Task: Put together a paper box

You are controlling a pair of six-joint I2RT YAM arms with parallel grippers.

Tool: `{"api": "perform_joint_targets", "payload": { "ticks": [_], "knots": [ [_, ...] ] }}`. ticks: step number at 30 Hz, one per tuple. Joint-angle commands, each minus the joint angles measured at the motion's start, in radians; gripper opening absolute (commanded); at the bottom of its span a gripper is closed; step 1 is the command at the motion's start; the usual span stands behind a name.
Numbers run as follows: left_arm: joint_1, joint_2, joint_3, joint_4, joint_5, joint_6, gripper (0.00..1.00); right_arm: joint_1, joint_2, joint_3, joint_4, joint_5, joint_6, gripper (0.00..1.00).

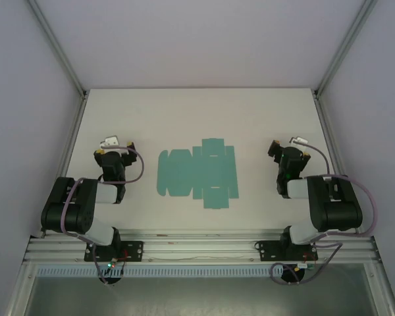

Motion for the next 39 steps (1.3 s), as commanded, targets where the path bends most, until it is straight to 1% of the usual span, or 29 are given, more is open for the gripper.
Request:
{"api": "perform_joint_targets", "payload": {
  "ticks": [1, 16, 18, 19, 20, 21, 22, 24, 26, 28, 29, 31, 33, 36, 37, 39],
  "knots": [
    [-0.004, 0.0, 0.008, 0.01, -0.023, -0.011, 1.0, -0.005, -0.015, 0.011, -0.003, 0.028, 0.016, 1.0],
    [-0.005, 0.001, 0.008, 0.008, -0.026, -0.011, 1.0, -0.005, -0.016, 0.009, 0.0, 0.028, 0.017, 1.0],
    [-0.005, -0.012, 0.015, 0.004, -0.039, -0.012, 1.0, -0.005, -0.025, 0.013, -0.004, 0.047, 0.022, 1.0],
    [-0.005, -0.043, 0.03, -0.071, -0.029, -0.019, 1.0, -0.005, -0.046, 0.024, -0.044, 0.065, 0.03, 1.0],
    [-0.005, -0.06, 0.047, -0.095, -0.042, -0.01, 1.0, -0.005, -0.07, 0.034, -0.085, 0.077, 0.034, 1.0],
    [-0.007, -0.092, 0.076, -0.175, -0.057, -0.015, 1.0, -0.005, -0.091, 0.048, -0.127, 0.082, 0.034, 1.0],
    [-0.007, -0.137, 0.123, -0.306, -0.066, -0.03, 1.0, -0.005, -0.118, 0.066, -0.177, 0.078, 0.03, 1.0],
    [-0.007, -0.206, 0.174, -0.446, -0.069, -0.069, 1.0, -0.004, -0.161, 0.12, -0.311, 0.067, 0.034, 1.0],
    [-0.006, -0.263, 0.217, -0.572, -0.001, -0.13, 1.0, -0.003, -0.202, 0.215, -0.539, 0.015, 0.1, 1.0],
    [-0.013, -0.287, 0.284, -0.747, 0.09, -0.206, 1.0, 0.004, -0.208, 0.307, -0.733, -0.096, 0.185, 1.0],
    [-0.021, -0.287, 0.316, -0.825, 0.136, -0.242, 1.0, 0.013, -0.205, 0.343, -0.808, -0.143, 0.227, 0.98],
    [-0.058, -0.277, 0.357, -0.929, 0.213, -0.298, 1.0, 0.067, -0.196, 0.41, -0.948, -0.249, 0.258, 0.95],
    [-0.103, -0.259, 0.381, -0.999, 0.28, -0.333, 1.0, 0.149, -0.182, 0.453, -1.064, -0.253, 0.303, 0.93],
    [-0.163, -0.206, 0.415, -1.088, 0.36, -0.375, 1.0, 0.3, -0.13, 0.518, -1.214, -0.27, 0.314, 0.84],
    [-0.172, -0.184, 0.419, -1.095, 0.41, -0.411, 1.0, 0.35, -0.106, 0.531, -1.234, -0.267, 0.326, 0.79],
    [-0.175, -0.144, 0.42, -1.088, 0.527, -0.441, 1.0, 0.402, -0.066, 0.54, -1.234, -0.297, 0.382, 0.67]
  ]
}}
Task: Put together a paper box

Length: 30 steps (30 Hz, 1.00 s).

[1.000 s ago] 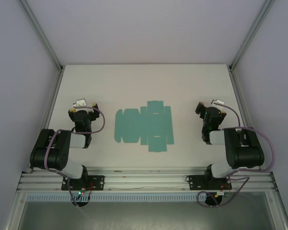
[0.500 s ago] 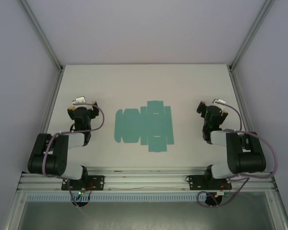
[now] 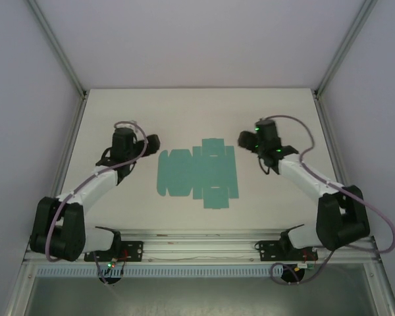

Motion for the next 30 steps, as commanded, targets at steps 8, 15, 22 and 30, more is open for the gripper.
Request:
{"api": "perform_joint_targets", "payload": {
  "ticks": [8, 15, 22, 30],
  "knots": [
    [-0.014, 0.14, 0.033, -0.158, 0.286, -0.132, 1.0, 0.069, 0.219, 0.022, -0.11, -0.252, 0.154, 0.32],
    [-0.016, 0.221, 0.035, -0.16, 0.386, -0.142, 1.0, 0.058, 0.352, 0.017, -0.191, -0.152, 0.205, 0.18],
    [-0.017, 0.322, 0.059, -0.123, 0.567, -0.153, 0.95, 0.054, 0.399, -0.022, -0.183, -0.159, 0.21, 0.17],
    [-0.031, 0.374, 0.068, -0.011, 0.737, -0.23, 0.92, 0.055, 0.409, -0.027, -0.177, -0.179, 0.154, 0.18]
  ]
}}
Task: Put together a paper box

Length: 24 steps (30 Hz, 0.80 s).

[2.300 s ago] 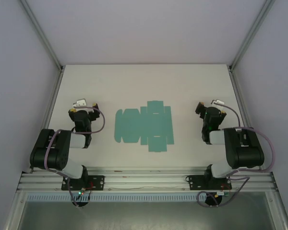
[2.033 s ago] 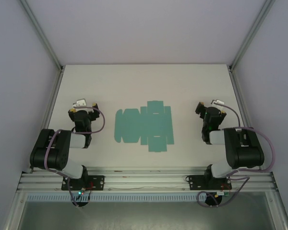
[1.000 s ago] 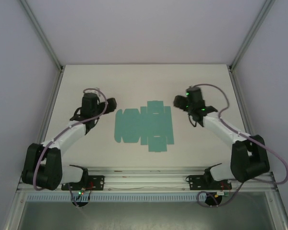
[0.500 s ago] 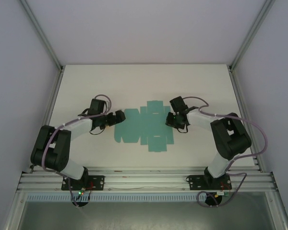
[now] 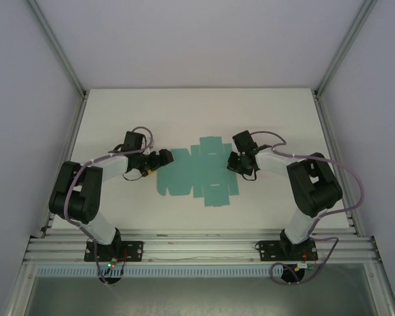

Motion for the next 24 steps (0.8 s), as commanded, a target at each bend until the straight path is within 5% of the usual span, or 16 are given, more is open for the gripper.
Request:
{"api": "perform_joint_targets", "payload": {
  "ticks": [1, 14, 24],
  "knots": [
    [-0.057, 0.059, -0.015, 0.162, 0.267, -0.086, 0.92, -0.003, 0.092, -0.063, -0.096, 0.027, -0.028, 0.18],
    [-0.069, -0.126, -0.097, 0.55, 0.41, -0.308, 0.87, -0.006, 0.132, -0.079, -0.04, 0.006, -0.026, 0.18],
    [-0.187, -0.103, 0.054, 0.246, 0.257, -0.147, 0.8, -0.007, 0.137, -0.099, -0.001, -0.009, -0.016, 0.18]
  ]
}}
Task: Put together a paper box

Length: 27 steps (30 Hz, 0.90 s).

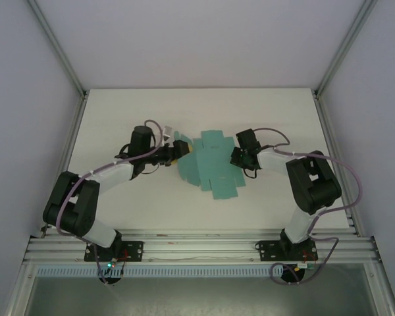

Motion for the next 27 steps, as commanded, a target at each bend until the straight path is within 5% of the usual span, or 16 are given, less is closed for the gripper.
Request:
{"api": "perform_joint_targets", "payload": {
  "ticks": [1, 10, 13, 20, 27],
  "knots": [
    [-0.035, 0.013, 0.084, -0.13, -0.016, 0.074, 0.78, 0.028, 0.107, -0.086, -0.134, -0.088, 0.009, 0.18],
    [-0.126, 0.038, 0.318, -0.75, -0.567, 0.302, 0.63, 0.028, 0.089, -0.095, -0.133, -0.068, 0.016, 0.18],
    [-0.129, 0.05, 0.309, -0.727, -0.543, 0.31, 0.55, 0.029, 0.081, -0.094, -0.124, -0.077, 0.011, 0.2],
    [-0.13, 0.006, 0.25, -0.518, -0.468, 0.292, 0.18, 0.01, -0.02, -0.082, -0.119, -0.09, -0.035, 0.24],
    [-0.128, -0.144, 0.186, -0.281, -0.369, 0.315, 0.0, -0.112, -0.299, -0.064, -0.179, -0.157, -0.178, 0.44]
  ]
}}
